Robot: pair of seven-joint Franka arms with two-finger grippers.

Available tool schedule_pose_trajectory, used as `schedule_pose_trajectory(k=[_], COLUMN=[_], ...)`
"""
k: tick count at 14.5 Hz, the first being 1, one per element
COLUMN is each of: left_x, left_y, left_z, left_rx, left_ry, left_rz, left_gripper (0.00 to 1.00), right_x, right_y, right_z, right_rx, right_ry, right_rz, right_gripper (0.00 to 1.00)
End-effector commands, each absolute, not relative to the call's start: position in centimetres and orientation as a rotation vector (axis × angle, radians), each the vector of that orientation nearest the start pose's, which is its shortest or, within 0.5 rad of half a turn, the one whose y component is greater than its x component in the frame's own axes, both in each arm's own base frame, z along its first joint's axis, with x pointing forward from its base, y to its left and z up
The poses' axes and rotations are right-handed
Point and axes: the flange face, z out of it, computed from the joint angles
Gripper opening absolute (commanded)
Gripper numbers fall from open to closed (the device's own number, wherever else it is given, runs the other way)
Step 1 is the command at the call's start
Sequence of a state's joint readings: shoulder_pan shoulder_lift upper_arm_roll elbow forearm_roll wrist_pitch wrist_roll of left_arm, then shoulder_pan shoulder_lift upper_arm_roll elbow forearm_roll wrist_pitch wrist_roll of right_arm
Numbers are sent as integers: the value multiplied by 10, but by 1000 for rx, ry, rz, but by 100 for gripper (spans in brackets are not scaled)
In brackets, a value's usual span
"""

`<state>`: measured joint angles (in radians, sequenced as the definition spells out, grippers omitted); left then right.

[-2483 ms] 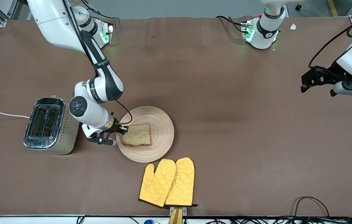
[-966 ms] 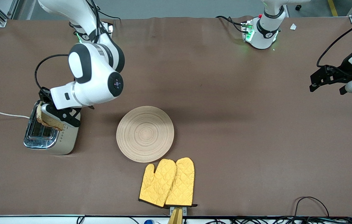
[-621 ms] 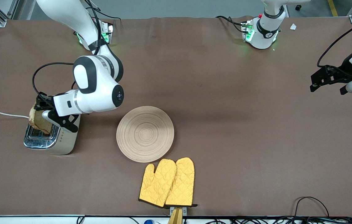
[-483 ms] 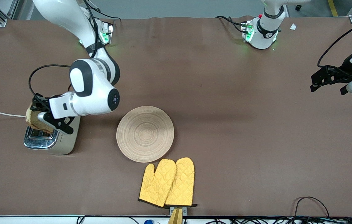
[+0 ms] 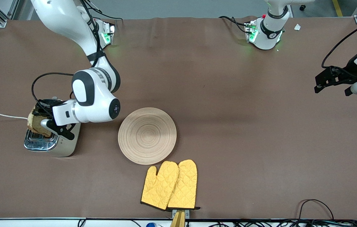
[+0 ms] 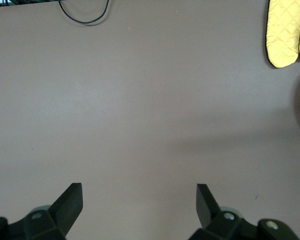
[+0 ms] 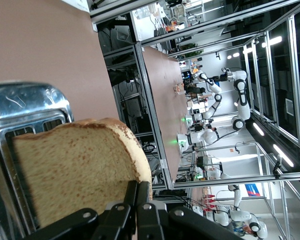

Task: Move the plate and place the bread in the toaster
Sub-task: 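Carry the bread over the toaster slot with the right gripper, then lower the bread into the toaster slot and open the right gripper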

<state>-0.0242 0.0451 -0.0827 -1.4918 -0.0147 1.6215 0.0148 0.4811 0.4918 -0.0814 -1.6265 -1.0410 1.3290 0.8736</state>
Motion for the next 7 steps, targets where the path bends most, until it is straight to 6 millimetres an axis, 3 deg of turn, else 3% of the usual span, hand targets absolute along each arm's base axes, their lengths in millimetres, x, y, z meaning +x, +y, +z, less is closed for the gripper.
schedule_pose_trajectory(k=[1, 7], left_x=[568, 568], left_y=[-60, -62], left_z=[646, 646], left_rx=[-3139, -3139], left_ry=[192, 195], left_rz=[-123, -123], left_gripper=[100, 100], right_x=[598, 602], right_y=[143, 139], right_z=[359, 356], right_rx=[1791, 1815], right_ry=[-270, -266], right_rz=[108, 118], right_gripper=[0, 0])
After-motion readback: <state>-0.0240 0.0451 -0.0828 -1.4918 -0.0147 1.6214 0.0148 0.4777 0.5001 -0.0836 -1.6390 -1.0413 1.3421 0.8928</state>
